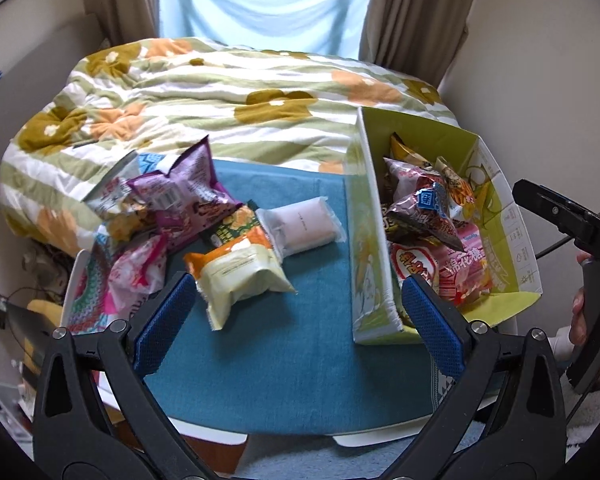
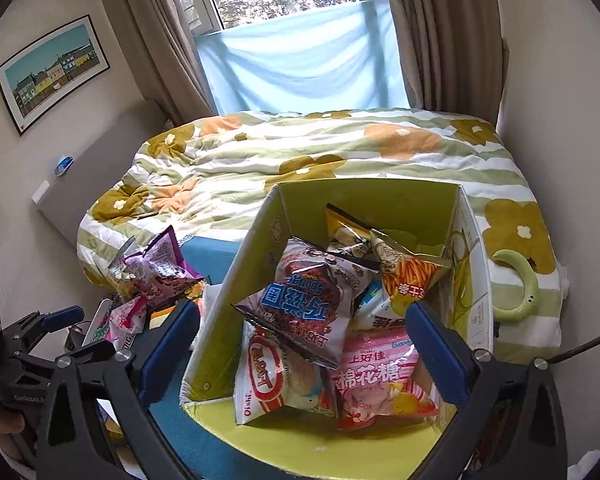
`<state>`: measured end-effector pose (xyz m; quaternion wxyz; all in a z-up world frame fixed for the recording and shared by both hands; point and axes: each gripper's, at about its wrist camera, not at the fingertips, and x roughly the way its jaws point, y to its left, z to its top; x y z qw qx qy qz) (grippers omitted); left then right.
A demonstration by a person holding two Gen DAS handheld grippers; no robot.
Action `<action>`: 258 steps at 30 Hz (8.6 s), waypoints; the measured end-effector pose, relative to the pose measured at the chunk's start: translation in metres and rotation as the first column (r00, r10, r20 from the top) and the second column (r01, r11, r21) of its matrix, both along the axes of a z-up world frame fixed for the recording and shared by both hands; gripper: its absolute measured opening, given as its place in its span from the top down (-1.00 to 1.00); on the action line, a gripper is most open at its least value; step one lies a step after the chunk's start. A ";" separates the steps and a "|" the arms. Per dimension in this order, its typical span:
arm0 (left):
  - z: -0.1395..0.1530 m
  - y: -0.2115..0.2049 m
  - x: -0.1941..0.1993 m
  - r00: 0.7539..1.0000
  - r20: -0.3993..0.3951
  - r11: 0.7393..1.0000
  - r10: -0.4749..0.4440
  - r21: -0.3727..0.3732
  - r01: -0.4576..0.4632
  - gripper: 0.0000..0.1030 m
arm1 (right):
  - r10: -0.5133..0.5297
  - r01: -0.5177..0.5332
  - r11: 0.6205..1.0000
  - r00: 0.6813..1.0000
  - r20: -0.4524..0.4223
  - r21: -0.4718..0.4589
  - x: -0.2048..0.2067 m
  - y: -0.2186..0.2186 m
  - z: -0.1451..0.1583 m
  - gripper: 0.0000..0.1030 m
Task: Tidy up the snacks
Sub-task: 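Withdraw both open tools from the box back toward the remaining bags, then grasp the pink strawberry bag with the left tool while the right tool grasps the cream-and-orange bag, then carry both bags into the cardboard box and open both tools to drop them, then withdraw both open tools from the box toward the remaining bags, then grasp the white Oishi corn chip bag with the left tool while the right tool grasps the purple bag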
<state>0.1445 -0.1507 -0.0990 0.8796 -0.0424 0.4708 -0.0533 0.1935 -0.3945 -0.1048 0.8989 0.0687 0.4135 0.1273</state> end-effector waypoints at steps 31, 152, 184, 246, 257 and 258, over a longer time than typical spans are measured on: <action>-0.063 0.221 0.043 0.992 -0.115 0.991 -0.055 -0.132 0.039 -0.97 | -0.083 0.097 0.992 0.985 -0.152 0.086 -0.003 0.233 -0.046 -0.99; -0.028 -0.147 0.048 0.952 -0.053 0.954 -0.301 -0.008 0.301 -0.87 | -0.171 0.172 0.985 0.985 -0.037 0.031 -0.018 -0.078 -0.010 -0.26; -0.007 -0.101 0.013 0.981 -0.004 0.981 -0.192 -0.014 0.192 -0.87 | -0.115 0.115 0.992 0.993 -0.001 -0.044 -0.037 -0.053 -0.006 -1.00; -0.179 0.269 0.191 0.946 -0.311 0.963 0.095 -0.212 -0.167 -0.87 | 0.317 -0.341 0.937 0.923 -0.217 -0.078 0.145 0.313 -0.133 -1.00; -0.189 0.269 0.190 0.947 -0.308 0.971 0.093 -0.182 -0.155 -0.13 | 0.423 -0.454 0.886 0.874 -0.239 -0.091 0.167 0.323 -0.157 -1.00; -0.188 0.269 0.190 0.947 -0.308 0.972 0.091 -0.179 -0.152 -0.12 | 0.430 -0.461 0.883 0.870 -0.243 -0.091 0.170 0.323 -0.158 -1.00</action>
